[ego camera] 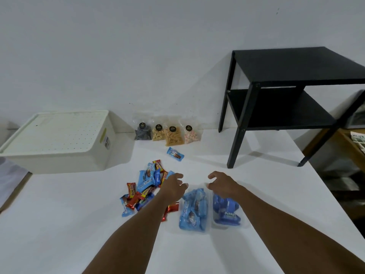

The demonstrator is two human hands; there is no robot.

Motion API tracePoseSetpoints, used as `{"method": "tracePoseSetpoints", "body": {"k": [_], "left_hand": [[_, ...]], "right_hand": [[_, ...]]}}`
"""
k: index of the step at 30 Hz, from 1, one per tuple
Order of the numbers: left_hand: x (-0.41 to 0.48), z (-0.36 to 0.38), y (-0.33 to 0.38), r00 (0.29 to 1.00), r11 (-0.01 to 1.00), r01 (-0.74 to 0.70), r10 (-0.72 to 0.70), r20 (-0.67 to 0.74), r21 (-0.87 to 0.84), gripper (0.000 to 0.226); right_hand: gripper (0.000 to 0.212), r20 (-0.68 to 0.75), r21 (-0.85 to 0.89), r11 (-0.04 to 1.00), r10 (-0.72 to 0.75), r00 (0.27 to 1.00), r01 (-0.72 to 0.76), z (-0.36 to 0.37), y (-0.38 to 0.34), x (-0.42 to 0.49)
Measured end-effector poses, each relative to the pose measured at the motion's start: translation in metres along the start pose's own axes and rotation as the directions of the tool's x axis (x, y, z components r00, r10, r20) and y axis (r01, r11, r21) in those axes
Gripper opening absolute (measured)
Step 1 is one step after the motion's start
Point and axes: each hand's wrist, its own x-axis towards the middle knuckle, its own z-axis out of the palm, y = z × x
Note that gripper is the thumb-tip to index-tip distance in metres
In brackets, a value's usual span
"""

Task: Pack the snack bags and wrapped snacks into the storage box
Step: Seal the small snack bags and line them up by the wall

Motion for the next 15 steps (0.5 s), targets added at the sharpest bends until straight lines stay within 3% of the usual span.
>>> {"method": "tracePoseSetpoints", "body": {"k": [9,15], "left_hand": [[-0.004,-0.028,-0.003,0.997,0.999,-0.023,0.019,-0.079,-0.042,0.046],[-0.003,-0.095,-0.022,0.983,0.999,-0.045,0.047,-0.180,0.018,0.043]], "right_hand": [[0.037,0.041,0.043,0.998,-0.042,0.998,0.040,0.003,-0.048,0.023],[0.036,0.065,0.020,0.994,-0.109,0.992,0.108,0.031,-0.118,0.041]]}}
